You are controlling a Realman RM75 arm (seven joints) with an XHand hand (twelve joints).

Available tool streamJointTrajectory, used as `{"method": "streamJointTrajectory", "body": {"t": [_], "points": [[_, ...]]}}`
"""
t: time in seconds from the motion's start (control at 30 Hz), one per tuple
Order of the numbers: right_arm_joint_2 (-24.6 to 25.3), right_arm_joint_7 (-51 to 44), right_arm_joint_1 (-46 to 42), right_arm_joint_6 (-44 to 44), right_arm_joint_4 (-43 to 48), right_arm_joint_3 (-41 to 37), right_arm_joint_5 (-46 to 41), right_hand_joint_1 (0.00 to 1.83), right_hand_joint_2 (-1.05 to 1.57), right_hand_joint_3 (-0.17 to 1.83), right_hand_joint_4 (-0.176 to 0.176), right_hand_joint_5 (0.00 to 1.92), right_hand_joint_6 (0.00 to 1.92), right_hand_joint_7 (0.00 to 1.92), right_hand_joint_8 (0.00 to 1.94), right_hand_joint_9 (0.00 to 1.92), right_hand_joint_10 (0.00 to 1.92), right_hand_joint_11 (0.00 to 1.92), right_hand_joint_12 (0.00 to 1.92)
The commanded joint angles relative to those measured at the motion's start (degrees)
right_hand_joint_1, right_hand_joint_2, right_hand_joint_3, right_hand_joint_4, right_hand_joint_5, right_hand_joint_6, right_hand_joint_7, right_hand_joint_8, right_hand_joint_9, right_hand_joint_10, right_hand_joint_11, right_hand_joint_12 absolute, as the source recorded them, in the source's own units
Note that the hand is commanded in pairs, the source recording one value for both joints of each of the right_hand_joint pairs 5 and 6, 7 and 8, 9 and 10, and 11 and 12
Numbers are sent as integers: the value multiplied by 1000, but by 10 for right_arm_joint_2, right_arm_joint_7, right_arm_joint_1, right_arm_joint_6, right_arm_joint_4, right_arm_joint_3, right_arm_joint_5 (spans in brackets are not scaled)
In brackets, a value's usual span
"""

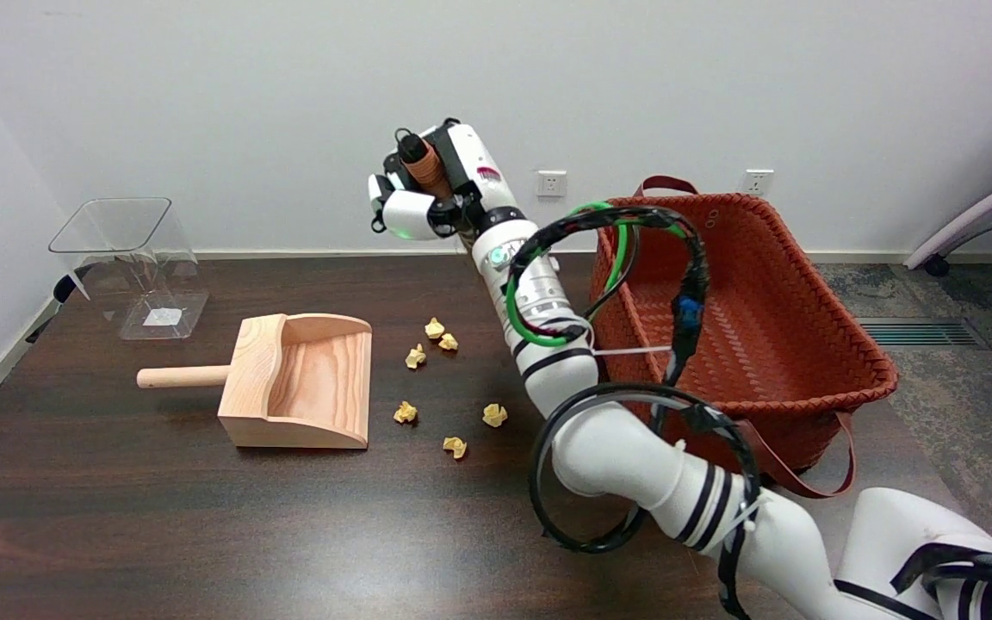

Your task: Sweep the paper balls into the dustpan.

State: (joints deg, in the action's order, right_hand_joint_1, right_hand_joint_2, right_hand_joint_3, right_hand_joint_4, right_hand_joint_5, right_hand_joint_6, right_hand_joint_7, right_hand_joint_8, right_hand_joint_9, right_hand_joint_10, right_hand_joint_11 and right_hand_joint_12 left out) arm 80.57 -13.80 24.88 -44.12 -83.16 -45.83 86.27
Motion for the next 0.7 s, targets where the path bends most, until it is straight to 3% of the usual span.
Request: {"method": "streamJointTrajectory", "body": {"t": [0.03,0.23,0.7], "points": [[88,-8,1,-169,109,15,-10,1389,861,851,0,1920,1920,1920,1920,1920,1920,1920,1920],[106,-78,-14,-184,100,14,-14,1406,795,851,0,1920,1920,1920,1920,1920,1920,1920,1920],[138,-95,-51,-260,111,23,16,1401,742,883,0,1920,1920,1920,1920,1920,1920,1920,1920]]}}
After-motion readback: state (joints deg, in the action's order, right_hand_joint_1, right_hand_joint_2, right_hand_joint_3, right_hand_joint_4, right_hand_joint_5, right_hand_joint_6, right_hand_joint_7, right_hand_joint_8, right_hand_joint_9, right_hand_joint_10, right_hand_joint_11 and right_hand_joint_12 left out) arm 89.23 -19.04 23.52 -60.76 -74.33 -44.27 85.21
